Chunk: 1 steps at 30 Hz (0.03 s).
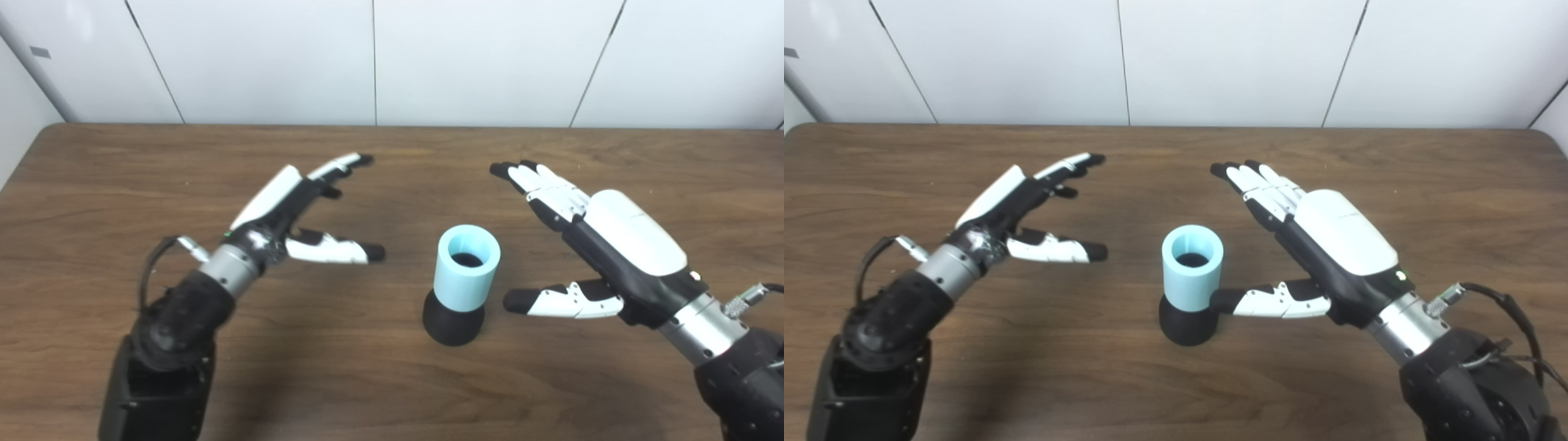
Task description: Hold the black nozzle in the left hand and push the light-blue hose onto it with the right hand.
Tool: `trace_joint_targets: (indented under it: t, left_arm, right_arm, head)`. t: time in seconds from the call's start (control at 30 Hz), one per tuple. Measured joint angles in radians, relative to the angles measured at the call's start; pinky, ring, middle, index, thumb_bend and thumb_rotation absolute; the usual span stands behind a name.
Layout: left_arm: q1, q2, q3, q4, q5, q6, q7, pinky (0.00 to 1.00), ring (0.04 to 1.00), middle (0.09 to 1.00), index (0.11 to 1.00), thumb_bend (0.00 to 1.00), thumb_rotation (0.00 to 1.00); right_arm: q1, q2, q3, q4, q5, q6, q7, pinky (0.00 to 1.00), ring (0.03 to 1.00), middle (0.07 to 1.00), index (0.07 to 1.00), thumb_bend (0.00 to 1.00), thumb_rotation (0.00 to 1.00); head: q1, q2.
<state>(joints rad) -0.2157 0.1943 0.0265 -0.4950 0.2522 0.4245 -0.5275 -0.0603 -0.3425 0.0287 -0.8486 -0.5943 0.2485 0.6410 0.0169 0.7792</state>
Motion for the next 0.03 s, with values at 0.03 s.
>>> trace_joint_targets:
  t: [0.03]
  left_arm:
    - [0.01, -0.026, 0.043, 0.001, -0.046, 0.002, 0.029, 0.8, 0.854, 0.884, 0.894, 0.85, 0.43]
  right_arm:
    - [0.006, 0.015, -0.007, 0.018, 0.021, 0.011, -0.015, 0.89, 0.982, 0.975, 0.966, 0.59, 0.92]
  head:
    - [0.0, 0.0]
